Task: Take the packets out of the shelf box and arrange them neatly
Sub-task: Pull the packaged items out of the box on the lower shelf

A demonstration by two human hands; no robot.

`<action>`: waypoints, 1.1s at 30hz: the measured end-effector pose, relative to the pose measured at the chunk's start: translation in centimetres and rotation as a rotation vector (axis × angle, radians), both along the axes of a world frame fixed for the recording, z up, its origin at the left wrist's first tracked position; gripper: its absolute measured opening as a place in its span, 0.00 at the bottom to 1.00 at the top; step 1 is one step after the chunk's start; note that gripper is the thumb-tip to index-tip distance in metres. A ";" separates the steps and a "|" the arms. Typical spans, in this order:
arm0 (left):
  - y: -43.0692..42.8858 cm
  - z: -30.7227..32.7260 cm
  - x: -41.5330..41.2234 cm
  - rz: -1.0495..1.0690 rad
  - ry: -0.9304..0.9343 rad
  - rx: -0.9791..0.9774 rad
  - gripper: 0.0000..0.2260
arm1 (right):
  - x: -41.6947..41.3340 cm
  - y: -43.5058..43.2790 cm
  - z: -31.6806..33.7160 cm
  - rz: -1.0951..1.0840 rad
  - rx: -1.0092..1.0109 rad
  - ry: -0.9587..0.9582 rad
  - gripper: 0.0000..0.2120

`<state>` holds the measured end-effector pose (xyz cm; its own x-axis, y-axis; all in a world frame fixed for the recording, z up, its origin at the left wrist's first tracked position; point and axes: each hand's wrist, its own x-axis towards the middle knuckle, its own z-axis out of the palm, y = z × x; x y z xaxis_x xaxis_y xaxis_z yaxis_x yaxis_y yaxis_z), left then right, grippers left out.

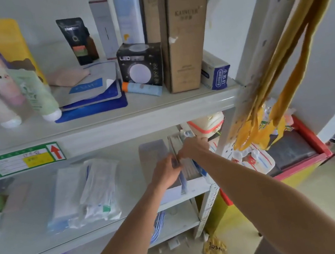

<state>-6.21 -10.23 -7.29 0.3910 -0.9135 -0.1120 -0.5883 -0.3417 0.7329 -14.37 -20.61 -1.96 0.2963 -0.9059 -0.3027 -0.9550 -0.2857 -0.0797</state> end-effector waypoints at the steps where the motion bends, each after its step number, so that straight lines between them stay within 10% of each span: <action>1: -0.1 -0.1 0.1 0.009 0.018 0.013 0.07 | 0.3 0.2 -0.2 0.037 -0.045 0.022 0.31; 17: 0.8 -0.4 0.0 0.097 0.125 0.021 0.09 | 0.7 1.7 -1.6 -0.049 -0.122 0.212 0.28; 33: 0.3 0.4 -0.3 0.066 0.103 0.083 0.08 | -0.2 0.7 -1.4 -0.229 0.204 -0.320 0.41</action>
<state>-6.47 -9.96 -6.93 0.4320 -0.8723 -0.2291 -0.4854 -0.4390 0.7560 -14.59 -19.86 -3.34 0.2024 -0.8902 -0.4081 -0.9099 -0.0169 -0.4144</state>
